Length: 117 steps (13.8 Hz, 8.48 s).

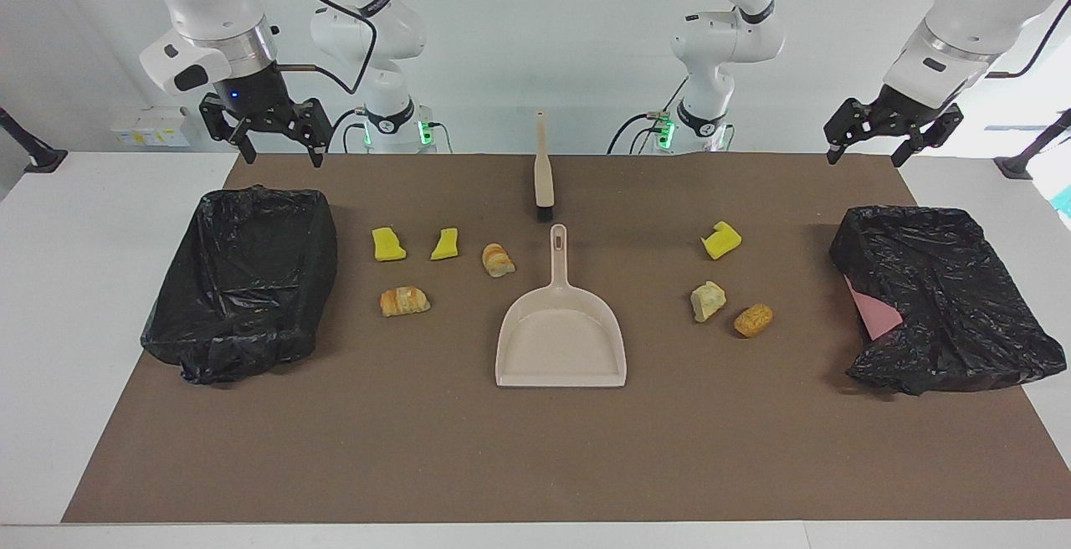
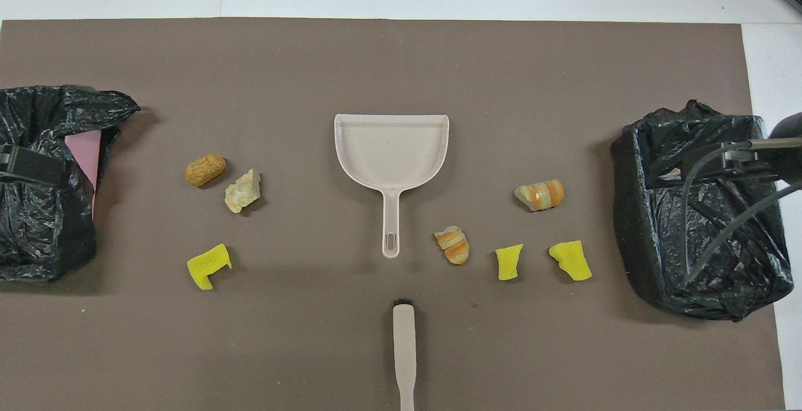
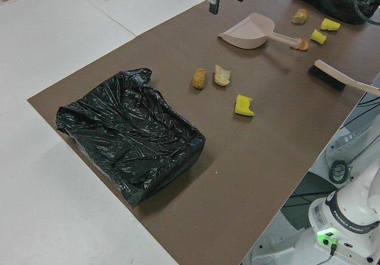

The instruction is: Sweep and dump trash in bin

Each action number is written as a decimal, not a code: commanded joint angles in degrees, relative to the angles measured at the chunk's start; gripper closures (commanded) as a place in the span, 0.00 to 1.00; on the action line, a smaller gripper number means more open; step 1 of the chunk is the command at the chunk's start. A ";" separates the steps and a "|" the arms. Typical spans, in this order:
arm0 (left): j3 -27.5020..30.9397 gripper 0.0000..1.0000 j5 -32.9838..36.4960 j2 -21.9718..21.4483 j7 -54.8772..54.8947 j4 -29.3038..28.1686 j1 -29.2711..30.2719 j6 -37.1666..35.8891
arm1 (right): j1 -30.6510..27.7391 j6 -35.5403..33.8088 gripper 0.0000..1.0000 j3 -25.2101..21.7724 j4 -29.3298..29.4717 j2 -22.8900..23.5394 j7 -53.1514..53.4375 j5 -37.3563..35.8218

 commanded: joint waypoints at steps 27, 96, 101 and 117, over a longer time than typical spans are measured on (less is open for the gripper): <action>-0.68 0.00 -3.00 -10.53 -27.23 -38.53 -33.08 31.31 | -0.92 -0.93 0.00 0.25 0.22 -0.19 -2.09 1.09; 0.02 1.00 5.27 -22.14 -56.87 -61.47 -13.06 27.08 | 28.35 28.25 1.00 0.78 -5.23 25.82 -41.79 -6.27; 0.02 1.00 -3.16 -17.30 -44.42 -59.91 -12.80 36.51 | 28.43 25.00 1.00 0.78 -5.14 25.73 -53.41 -9.54; 0.11 1.00 -3.71 -7.20 -10.66 -41.71 -2.27 33.17 | 28.52 26.32 1.00 0.78 -7.16 25.29 -61.51 -10.16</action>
